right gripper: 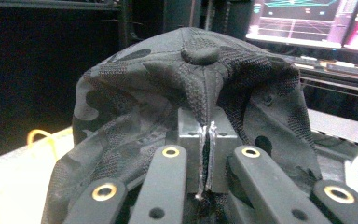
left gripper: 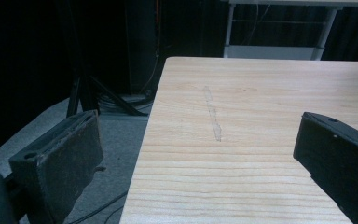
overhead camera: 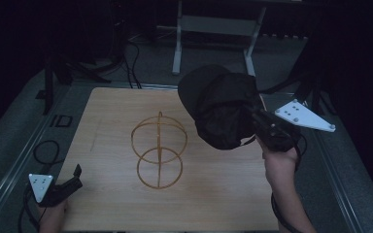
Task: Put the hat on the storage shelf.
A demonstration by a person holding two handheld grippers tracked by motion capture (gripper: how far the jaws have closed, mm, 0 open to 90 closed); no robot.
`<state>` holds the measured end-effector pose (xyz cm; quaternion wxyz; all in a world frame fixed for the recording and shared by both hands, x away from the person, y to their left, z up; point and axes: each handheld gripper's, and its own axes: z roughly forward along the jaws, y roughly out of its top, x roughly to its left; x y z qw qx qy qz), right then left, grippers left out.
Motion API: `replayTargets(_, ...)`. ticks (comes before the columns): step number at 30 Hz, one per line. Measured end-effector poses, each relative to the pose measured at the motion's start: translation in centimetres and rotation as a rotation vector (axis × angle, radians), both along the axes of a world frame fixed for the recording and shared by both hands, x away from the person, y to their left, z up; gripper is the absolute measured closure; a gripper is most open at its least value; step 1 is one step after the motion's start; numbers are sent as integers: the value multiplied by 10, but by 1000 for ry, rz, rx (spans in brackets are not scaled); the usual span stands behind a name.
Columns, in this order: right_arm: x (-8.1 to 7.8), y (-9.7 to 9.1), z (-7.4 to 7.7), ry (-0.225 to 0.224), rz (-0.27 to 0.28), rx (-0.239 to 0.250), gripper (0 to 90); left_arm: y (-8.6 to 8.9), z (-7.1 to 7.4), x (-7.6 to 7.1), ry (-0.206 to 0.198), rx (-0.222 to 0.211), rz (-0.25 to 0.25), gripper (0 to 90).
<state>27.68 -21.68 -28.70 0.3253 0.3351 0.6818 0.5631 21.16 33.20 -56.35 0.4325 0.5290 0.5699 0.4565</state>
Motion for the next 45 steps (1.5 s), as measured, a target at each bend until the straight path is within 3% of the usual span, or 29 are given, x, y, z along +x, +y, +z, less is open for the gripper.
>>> replayTargets(16, 0, 43, 3, -12, 99, -5, 868, 0, 0, 0, 0, 1, -5, 18)
replayTargets(45, 0, 117, -3, 10, 259, -12, 868, 0, 0, 0, -3, -1, -11, 18)
